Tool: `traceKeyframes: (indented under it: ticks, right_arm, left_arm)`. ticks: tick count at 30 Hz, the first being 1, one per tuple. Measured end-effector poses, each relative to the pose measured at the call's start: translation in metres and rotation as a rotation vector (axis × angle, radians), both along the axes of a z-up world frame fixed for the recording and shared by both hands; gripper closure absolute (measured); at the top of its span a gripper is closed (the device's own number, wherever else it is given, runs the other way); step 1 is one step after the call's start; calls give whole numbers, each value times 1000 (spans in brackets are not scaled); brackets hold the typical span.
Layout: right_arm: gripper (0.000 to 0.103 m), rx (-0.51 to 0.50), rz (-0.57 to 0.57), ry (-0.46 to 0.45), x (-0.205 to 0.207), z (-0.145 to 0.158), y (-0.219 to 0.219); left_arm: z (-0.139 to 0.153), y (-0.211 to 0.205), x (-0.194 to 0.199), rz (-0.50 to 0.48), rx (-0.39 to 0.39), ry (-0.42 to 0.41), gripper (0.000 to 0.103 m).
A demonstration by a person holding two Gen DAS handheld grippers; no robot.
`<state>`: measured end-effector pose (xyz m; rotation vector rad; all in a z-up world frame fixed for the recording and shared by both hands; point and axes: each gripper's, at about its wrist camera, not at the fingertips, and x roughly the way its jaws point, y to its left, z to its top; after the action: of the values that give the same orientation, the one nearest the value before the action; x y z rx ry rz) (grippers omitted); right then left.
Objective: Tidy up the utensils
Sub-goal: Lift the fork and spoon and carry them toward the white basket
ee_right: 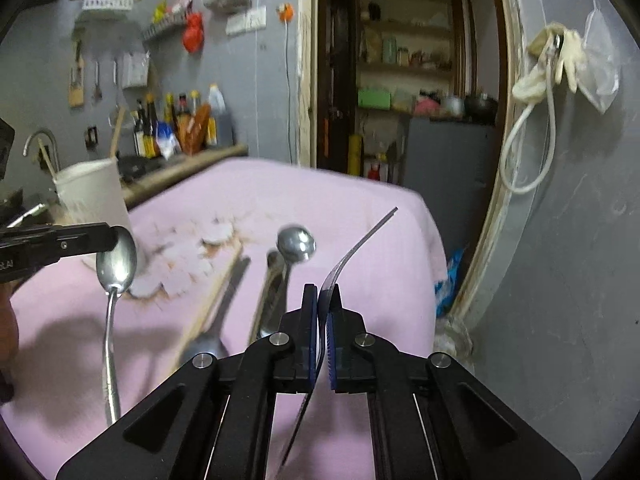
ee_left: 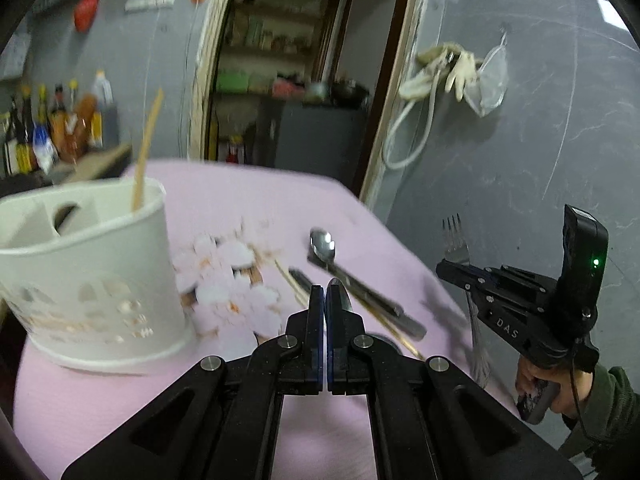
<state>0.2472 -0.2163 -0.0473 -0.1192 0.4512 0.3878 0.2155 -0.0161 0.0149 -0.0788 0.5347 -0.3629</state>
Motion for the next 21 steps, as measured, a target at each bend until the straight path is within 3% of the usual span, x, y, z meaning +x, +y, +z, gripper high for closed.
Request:
traceKeyframes:
  ticks: [5, 12, 21]
  right_arm:
    - [101, 56, 17, -119, -17, 19, 9]
    - [101, 143, 85, -232, -21, 43, 35]
    - [102, 194, 186, -330, -18, 76, 87]
  left_arm:
    - [8, -4, -13, 31, 37, -103, 103]
    - [30, 9, -28, 81, 57, -162, 103]
    - [66, 59, -40, 212, 62, -223, 103]
